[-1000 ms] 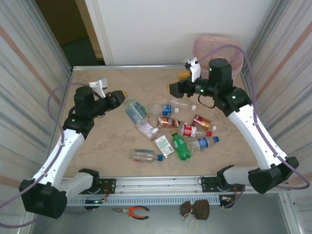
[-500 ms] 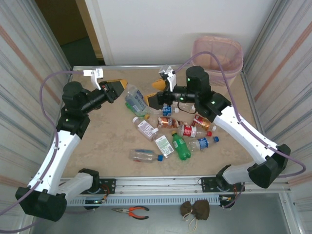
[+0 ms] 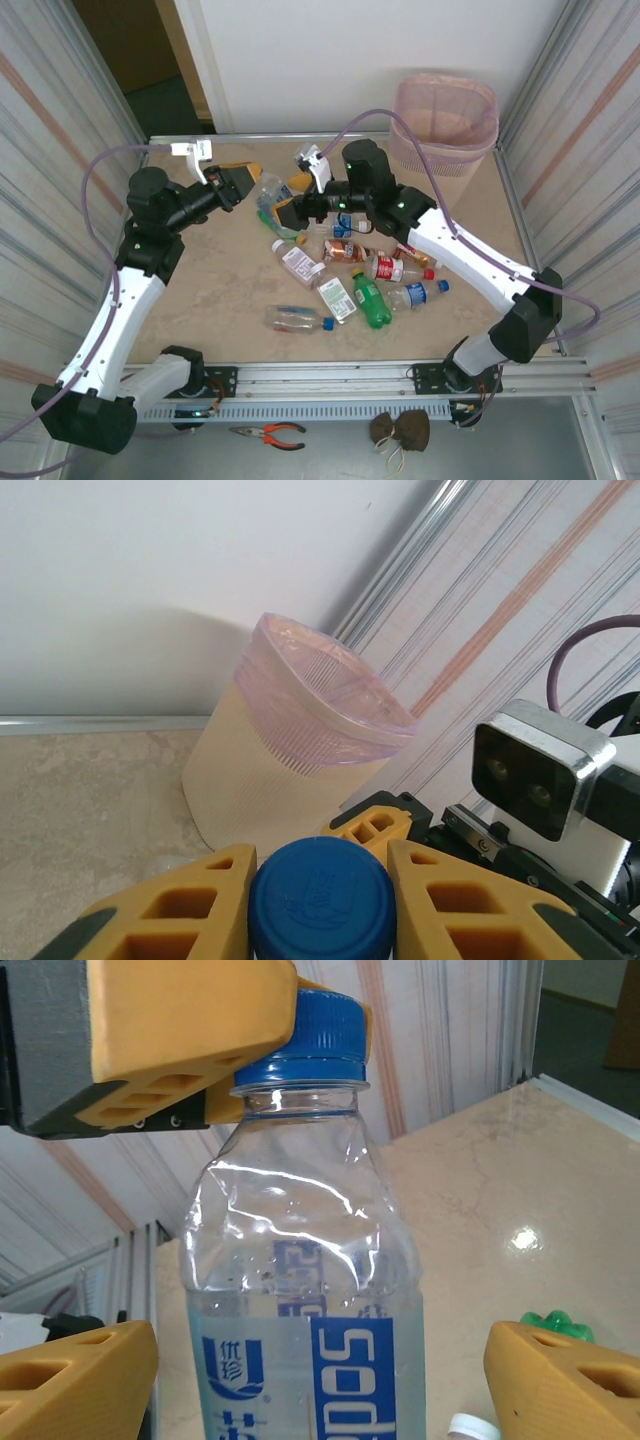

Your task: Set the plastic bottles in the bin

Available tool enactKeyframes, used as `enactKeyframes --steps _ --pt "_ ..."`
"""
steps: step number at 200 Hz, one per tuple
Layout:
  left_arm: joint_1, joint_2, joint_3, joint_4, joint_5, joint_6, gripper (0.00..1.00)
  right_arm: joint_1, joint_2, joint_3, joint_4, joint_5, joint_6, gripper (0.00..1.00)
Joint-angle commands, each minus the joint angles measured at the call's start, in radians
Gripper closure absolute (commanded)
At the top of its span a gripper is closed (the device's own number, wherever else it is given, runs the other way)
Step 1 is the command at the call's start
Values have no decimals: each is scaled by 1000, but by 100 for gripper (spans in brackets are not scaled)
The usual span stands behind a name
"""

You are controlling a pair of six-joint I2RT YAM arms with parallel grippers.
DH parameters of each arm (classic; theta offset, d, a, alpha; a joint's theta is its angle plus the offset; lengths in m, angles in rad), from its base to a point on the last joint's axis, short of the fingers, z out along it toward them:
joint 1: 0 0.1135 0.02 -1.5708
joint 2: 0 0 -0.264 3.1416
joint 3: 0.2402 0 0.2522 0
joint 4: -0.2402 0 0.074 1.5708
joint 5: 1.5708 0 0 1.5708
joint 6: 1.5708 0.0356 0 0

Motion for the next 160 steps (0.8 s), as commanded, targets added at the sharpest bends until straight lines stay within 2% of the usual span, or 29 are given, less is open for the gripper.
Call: enactKeyframes --steps 1,56,100,135,160 --pt "8 -18 38 38 19 22 78 11 21 46 3 11 -40 20" --pt "7 -20 39 35 19 23 78 19 39 49 8 16 -50 28" --pt "6 -22 40 26 12 22 77 25 38 55 10 7 -52 38" --pt "7 -29 36 22 -3 22 69 26 25 56 10 9 -52 44" --pt "8 -38 36 19 -15 23 60 26 13 56 8 18 -53 46"
